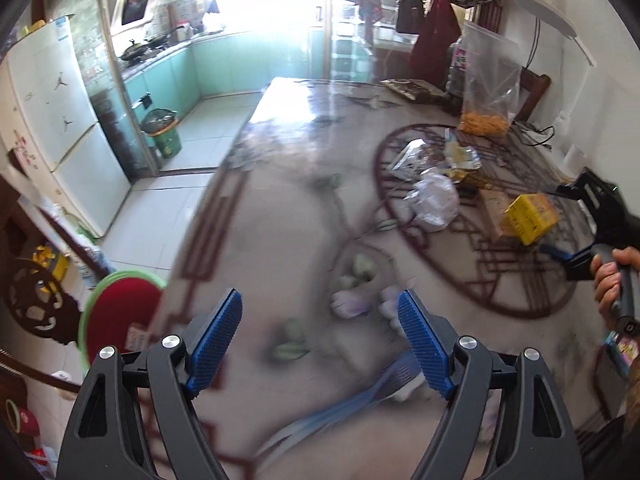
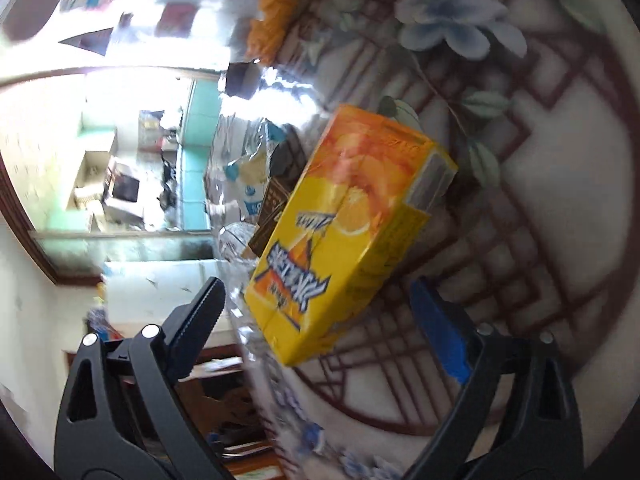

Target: Collect trash

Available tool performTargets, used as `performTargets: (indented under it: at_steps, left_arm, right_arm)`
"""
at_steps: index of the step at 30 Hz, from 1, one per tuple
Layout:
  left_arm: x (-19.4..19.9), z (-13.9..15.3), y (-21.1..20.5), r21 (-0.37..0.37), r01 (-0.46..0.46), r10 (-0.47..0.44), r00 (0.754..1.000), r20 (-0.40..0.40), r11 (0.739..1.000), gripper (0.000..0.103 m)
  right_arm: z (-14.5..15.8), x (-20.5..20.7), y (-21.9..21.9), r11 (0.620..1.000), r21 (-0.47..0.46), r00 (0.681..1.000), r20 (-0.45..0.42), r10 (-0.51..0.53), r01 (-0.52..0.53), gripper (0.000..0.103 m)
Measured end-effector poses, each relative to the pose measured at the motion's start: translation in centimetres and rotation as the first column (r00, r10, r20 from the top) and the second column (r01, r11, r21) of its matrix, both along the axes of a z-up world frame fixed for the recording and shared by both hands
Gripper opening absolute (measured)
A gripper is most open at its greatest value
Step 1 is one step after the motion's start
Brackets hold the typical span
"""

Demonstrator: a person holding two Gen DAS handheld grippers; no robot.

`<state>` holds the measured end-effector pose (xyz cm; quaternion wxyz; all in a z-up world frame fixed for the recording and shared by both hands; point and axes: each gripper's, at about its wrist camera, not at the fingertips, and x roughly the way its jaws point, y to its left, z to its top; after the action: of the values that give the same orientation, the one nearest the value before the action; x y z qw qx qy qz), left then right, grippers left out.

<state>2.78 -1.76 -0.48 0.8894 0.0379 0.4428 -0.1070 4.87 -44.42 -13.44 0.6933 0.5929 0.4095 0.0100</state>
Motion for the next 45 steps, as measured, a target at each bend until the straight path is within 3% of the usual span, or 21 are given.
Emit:
performTargets:
  at_steps: [2, 4, 5, 6, 9, 11, 14, 18, 22, 23, 25, 28, 32, 34, 36, 39, 45]
  left_arm:
    - [1.1, -0.3, -2.1, -0.021, 0.015, -0.015, 1.000, -0.004, 1.000, 0.077]
    - [2.1, -0.8, -3.7, -0.046, 0.016, -0.017, 1.000, -0.017, 0.999, 0.077]
    - [2.8, -1.0, -4.3, -0.065, 0.012, -0.014, 0.999, -0.029, 0.998, 0.077]
    - [3.6, -1.2, -5.0, -0.088, 0.006, -0.009, 0.999, -0.039, 0.996, 0.077]
    - [6.1, -1.8, -7.5, -0.119, -0.008, 0.002, 0.998, -0.057, 0.993, 0.077]
    - [7.4, -2.3, -9.1, -0.128, -0.007, -0.001, 0.998, -0.066, 0.992, 0.077]
    - [9.5, -3.3, -11.5, -0.109, -0.012, 0.003, 0.997, -0.079, 0.994, 0.078]
    - [11.7, -4.8, -13.5, -0.094, -0.033, 0.023, 0.994, -0.106, 0.995, 0.078]
    - [13.3, -6.7, -14.6, -0.050, -0.036, 0.028, 0.988, -0.152, 0.998, 0.077]
    - [13.5, -7.2, -14.5, -0.054, -0.038, 0.028, 0.985, -0.170, 0.998, 0.074]
    - [13.8, -7.9, -14.3, -0.076, -0.035, 0.020, 0.979, -0.202, 0.997, 0.054]
    - [13.2, -7.9, -13.6, -0.085, -0.008, -0.008, 0.982, -0.187, 0.996, 0.046]
    - [11.3, -6.8, -11.9, -0.026, 0.002, -0.005, 0.993, -0.115, 1.000, 0.044]
    - [10.7, -6.2, -10.6, -0.045, -0.009, 0.004, 0.995, -0.103, 0.999, 0.044]
    - [9.4, -5.4, -8.9, -0.085, -0.013, 0.004, 0.995, -0.101, 0.996, 0.044]
    - [6.8, -4.2, -6.6, -0.123, 0.001, -0.012, 0.996, -0.090, 0.992, 0.045]
    - [0.9, -2.0, -2.1, -0.138, 0.007, -0.017, 0.997, -0.071, 0.990, 0.045]
  right_arm:
    - [-1.0, 0.2, -0.5, 0.997, 0.069, 0.999, 0.031, -0.027, 0.025, 0.093]
    - [-0.9, 0.6, -0.6, 0.998, 0.056, 0.999, 0.053, -0.006, 0.003, 0.093]
    - [-0.9, 0.8, -0.5, 0.999, 0.046, 0.998, 0.065, 0.009, -0.012, 0.088]
    - [-0.9, 0.8, -0.3, 0.999, 0.034, 0.997, 0.067, 0.023, -0.026, 0.073]
    - [-1.5, 1.1, 0.1, 0.996, 0.061, 0.995, 0.073, 0.062, -0.066, 0.045]
    - [-1.1, 0.6, 0.6, 0.994, 0.073, 0.994, 0.080, 0.070, -0.076, 0.040]
    - [1.8, -0.2, 1.1, 0.994, 0.017, 0.985, 0.135, 0.106, -0.109, 0.037]
    - [5.7, -1.3, 2.4, 0.987, -0.037, 0.959, 0.231, 0.163, -0.159, 0.036]
    - [8.3, -1.8, 3.8, 0.955, -0.208, 0.941, 0.219, 0.257, -0.212, 0.036]
    - [8.5, -1.8, 4.0, 0.949, -0.221, 0.940, 0.209, 0.269, -0.222, 0.036]
    - [8.4, -1.3, 4.4, 0.933, -0.244, 0.936, 0.168, 0.310, -0.265, 0.036]
    - [7.6, -0.7, 5.6, 0.884, -0.304, 0.919, 0.062, 0.390, -0.355, 0.036]
    - [6.1, -0.4, 7.4, 0.841, -0.305, 0.885, -0.012, 0.465, -0.446, 0.037]
    - [5.6, -0.3, 8.4, 0.818, -0.319, 0.869, -0.039, 0.493, -0.479, 0.039]
    - [5.7, -0.3, 9.1, 0.796, -0.345, 0.859, -0.061, 0.509, -0.497, 0.052]
    - [5.6, -0.3, 10.4, 0.761, -0.372, 0.836, -0.085, 0.543, -0.532, 0.061]
    - [6.3, -0.9, 13.1, 0.663, -0.498, 0.809, -0.157, 0.566, -0.560, 0.068]
